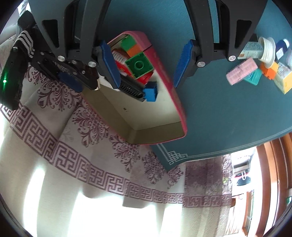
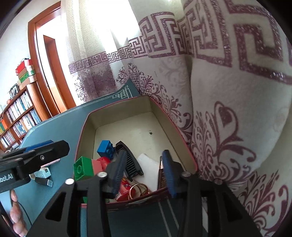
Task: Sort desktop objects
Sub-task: 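Return both open tools from the red box to the table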
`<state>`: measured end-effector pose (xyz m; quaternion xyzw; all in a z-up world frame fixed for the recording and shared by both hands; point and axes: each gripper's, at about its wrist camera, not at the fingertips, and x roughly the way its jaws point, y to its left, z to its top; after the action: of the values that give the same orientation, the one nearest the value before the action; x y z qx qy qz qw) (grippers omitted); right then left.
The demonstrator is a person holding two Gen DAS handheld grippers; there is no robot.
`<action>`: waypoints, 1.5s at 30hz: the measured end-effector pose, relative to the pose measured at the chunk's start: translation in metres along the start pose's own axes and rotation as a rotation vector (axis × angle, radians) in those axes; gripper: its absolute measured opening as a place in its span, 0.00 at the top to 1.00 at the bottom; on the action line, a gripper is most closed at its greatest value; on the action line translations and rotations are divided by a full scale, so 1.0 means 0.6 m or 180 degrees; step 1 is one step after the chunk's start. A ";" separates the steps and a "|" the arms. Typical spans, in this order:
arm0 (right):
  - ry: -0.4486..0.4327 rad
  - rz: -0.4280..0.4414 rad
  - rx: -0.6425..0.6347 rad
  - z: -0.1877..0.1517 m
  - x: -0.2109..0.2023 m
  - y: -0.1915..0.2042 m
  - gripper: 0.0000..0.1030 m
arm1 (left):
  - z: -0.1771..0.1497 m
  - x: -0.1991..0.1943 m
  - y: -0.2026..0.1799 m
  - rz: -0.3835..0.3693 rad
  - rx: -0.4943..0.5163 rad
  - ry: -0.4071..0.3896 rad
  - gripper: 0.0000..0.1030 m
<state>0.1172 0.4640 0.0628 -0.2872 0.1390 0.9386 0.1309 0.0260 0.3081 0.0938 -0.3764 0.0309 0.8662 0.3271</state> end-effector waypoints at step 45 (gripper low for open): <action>0.0230 0.0824 -0.0715 -0.081 -0.027 0.261 0.14 | -0.110 -0.069 0.314 0.0947 -0.0814 0.0087 0.38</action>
<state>0.1038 0.3000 0.0624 -0.3133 0.0737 0.9463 -0.0291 -0.0228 0.1180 0.0378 -0.4179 -0.0196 0.8967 0.1446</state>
